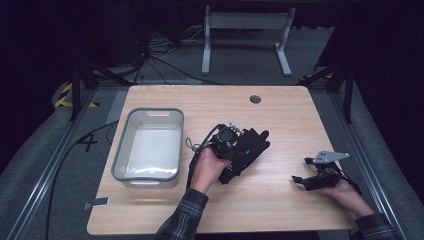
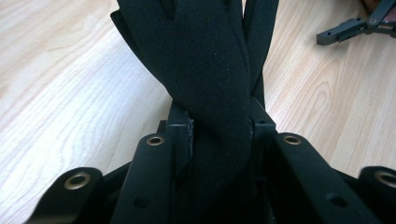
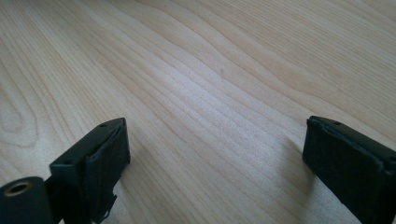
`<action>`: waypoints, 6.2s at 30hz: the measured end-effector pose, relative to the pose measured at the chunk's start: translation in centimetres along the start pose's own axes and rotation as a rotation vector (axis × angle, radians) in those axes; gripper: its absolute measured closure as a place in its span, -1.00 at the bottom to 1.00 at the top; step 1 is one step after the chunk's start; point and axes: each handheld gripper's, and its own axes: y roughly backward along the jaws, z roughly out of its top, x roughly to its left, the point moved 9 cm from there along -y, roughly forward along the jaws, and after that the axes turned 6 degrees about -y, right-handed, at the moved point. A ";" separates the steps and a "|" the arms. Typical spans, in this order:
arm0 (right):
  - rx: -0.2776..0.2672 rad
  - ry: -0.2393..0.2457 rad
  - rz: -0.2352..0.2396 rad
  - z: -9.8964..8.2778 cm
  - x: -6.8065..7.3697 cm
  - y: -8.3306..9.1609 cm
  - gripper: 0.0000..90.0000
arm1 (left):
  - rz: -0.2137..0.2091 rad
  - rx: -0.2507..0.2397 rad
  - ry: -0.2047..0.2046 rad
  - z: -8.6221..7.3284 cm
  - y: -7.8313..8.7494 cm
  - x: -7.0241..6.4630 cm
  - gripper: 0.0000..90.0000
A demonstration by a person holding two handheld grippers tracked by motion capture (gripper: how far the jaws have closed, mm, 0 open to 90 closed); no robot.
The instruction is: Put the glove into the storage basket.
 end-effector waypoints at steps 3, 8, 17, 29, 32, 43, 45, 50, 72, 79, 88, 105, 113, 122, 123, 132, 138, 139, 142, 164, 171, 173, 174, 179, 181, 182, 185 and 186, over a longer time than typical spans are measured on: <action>0.000 0.000 0.000 0.0 0.0 0.0 -0.82 | 0.010 -0.008 0.002 0.1 0.9 0.3 0.57; 0.000 0.000 0.000 0.0 0.0 0.0 -0.82 | 0.036 -0.019 0.015 0.1 2.5 1.2 0.57; 0.000 0.000 0.000 0.0 0.0 0.0 -0.82 | 0.069 -0.039 0.044 -0.6 4.6 2.6 0.57; 0.001 0.001 0.002 0.0 0.0 0.0 -0.83 | 0.116 -0.058 0.086 -1.8 7.3 4.4 0.57; 0.000 0.001 0.002 0.0 0.0 0.0 -0.83 | 0.130 -0.067 0.100 -2.3 8.0 4.9 0.57; 0.000 0.001 0.002 0.0 0.0 0.0 -0.83 | 0.183 -0.084 0.153 -4.2 10.8 6.6 0.57; 0.001 0.001 0.002 0.0 0.0 0.0 -0.83 | 0.197 -0.091 0.166 -4.6 11.4 7.0 0.57; 0.001 0.001 0.002 0.0 0.0 0.0 -0.83 | 0.234 -0.103 0.199 -6.0 12.8 8.1 0.57; 0.001 0.001 0.002 0.0 0.0 0.0 -0.83 | 0.313 -0.141 0.369 -13.5 16.0 12.7 0.57; 0.000 0.001 0.002 0.0 0.0 0.0 -0.83 | 0.299 -0.112 0.390 -14.9 14.0 14.0 0.55; -0.002 0.001 0.001 0.0 0.0 0.0 -0.83 | 0.289 -0.066 0.417 -16.1 12.5 15.1 0.44; 0.001 0.001 0.002 0.0 0.0 0.0 -0.83 | 0.363 -0.140 0.385 -14.1 13.9 15.3 -0.62; 0.001 0.001 0.002 0.0 0.0 0.0 -0.83 | 0.342 -0.184 0.334 -11.2 14.0 13.6 -0.67; -0.002 0.000 0.001 0.0 0.0 0.0 -0.83 | 0.319 -0.208 0.278 -8.6 13.4 11.5 -0.70; -0.002 0.001 0.001 0.0 0.0 0.0 -0.83 | 0.315 -0.210 0.272 -8.3 13.1 11.2 -0.70; -0.001 0.002 0.002 0.0 0.0 -0.1 -0.84 | 0.266 -0.198 0.218 -6.2 11.2 8.8 -0.69; -0.001 0.002 0.002 0.0 0.0 -0.1 -0.84 | 0.225 -0.192 0.174 -4.8 9.1 6.6 -0.69; -0.001 0.002 0.002 0.0 0.0 -0.1 -0.84 | 0.221 -0.189 0.168 -4.7 8.8 6.3 -0.69; 0.000 0.003 0.003 0.0 0.0 -0.1 -0.85 | 0.201 -0.186 0.157 -4.3 7.6 5.3 -0.68; 0.004 0.006 0.005 0.0 0.0 -0.1 -0.86 | 0.150 -0.131 0.070 -4.1 -0.1 -0.3 -0.68; 0.004 0.006 0.006 0.0 0.0 -0.1 -0.86 | 0.146 -0.109 0.026 -4.8 -2.7 -1.5 -0.68; 0.003 0.006 0.006 0.0 0.0 -0.1 -0.86 | 0.145 -0.101 0.020 -5.1 -3.3 -1.7 -0.68; 0.004 0.006 0.006 0.0 0.0 -0.1 -0.86 | 0.145 -0.094 0.021 -5.2 -3.7 -1.8 -0.68; 0.002 0.006 0.007 0.0 0.1 -0.1 -0.87 | 0.148 -0.079 0.010 -5.9 -4.8 -2.0 -0.69; 0.002 0.006 0.007 0.0 0.1 -0.1 -0.87 | 0.155 -0.072 0.002 -6.2 -5.2 -2.1 -0.69; 0.002 0.006 0.007 0.0 0.1 -0.1 -0.87 | 0.152 -0.064 -0.005 -6.3 -5.4 -2.2 -0.70; 0.003 0.006 0.007 0.0 0.1 -0.1 -0.87 | 0.156 -0.061 -0.017 -6.4 -5.9 -2.3 -0.76; 0.002 0.007 0.007 0.0 0.1 -0.1 -0.87 | 0.155 -0.063 -0.027 -6.5 -6.1 -2.3 -0.76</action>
